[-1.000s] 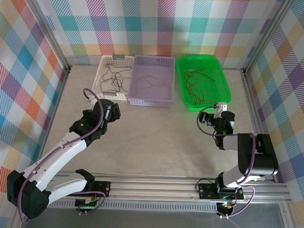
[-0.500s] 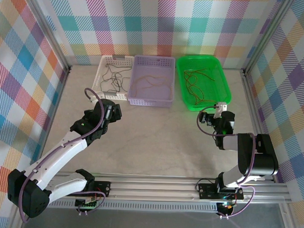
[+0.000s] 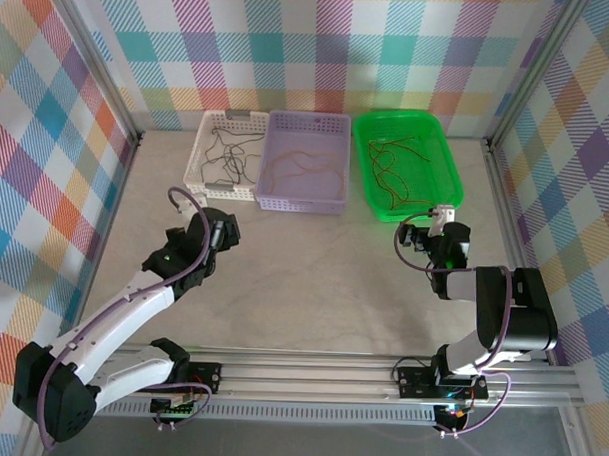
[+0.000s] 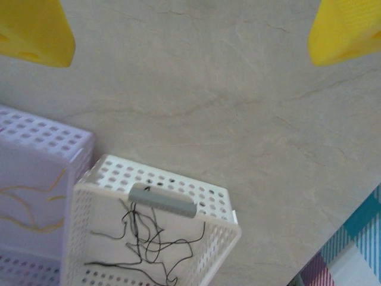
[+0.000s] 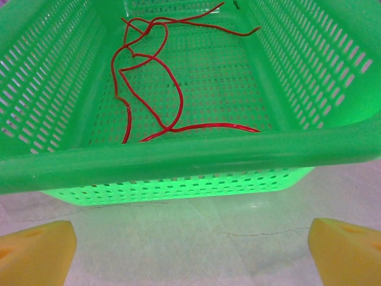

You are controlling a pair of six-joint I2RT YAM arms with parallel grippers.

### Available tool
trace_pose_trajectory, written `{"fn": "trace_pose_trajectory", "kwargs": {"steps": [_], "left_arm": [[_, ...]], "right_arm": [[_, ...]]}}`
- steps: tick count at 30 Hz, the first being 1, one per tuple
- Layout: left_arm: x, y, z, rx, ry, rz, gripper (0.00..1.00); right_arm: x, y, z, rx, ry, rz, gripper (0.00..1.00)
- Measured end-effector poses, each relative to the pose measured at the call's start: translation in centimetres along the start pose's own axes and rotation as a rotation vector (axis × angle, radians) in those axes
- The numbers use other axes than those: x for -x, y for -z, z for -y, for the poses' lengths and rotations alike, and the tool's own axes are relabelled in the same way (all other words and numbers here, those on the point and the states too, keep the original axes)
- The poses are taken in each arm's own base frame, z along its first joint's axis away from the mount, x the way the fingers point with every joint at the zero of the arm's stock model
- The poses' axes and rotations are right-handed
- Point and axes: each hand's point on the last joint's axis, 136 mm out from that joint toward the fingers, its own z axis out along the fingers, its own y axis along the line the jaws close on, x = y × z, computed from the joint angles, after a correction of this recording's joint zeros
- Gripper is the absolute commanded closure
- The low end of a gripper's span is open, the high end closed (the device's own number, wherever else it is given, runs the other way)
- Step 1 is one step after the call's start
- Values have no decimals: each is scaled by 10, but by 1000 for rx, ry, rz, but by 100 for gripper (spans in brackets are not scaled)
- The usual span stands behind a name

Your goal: Untangle the cables

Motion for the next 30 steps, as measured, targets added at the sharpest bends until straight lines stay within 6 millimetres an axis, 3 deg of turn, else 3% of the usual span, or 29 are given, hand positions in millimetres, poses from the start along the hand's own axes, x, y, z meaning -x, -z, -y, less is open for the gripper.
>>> {"fn": "trace_pose_trajectory", "kwargs": {"steps": [4,11,15,18,21,25,30], "left_arm": [[-20,-12,-10,49,-83,15,0],[-28,-42,-16,129,-187,43,0],[-21,-61,-39,191,-128,73,0],[-28,-77,-70,253,-60,63,0],[-34,-90,-84,272,-20,65,0],[-43,-106,-78,238,-35,65,0],[-39,-123,-57,145,-66,109,0]], "right_arm": [[0,0,0,0,0,0,0],[0,0,0,0,0,0,0],[0,0,0,0,0,0,0],[0,0,0,0,0,0,0],[0,0,0,0,0,0,0],[0,0,0,0,0,0,0],[0,0,0,0,0,0,0]]}}
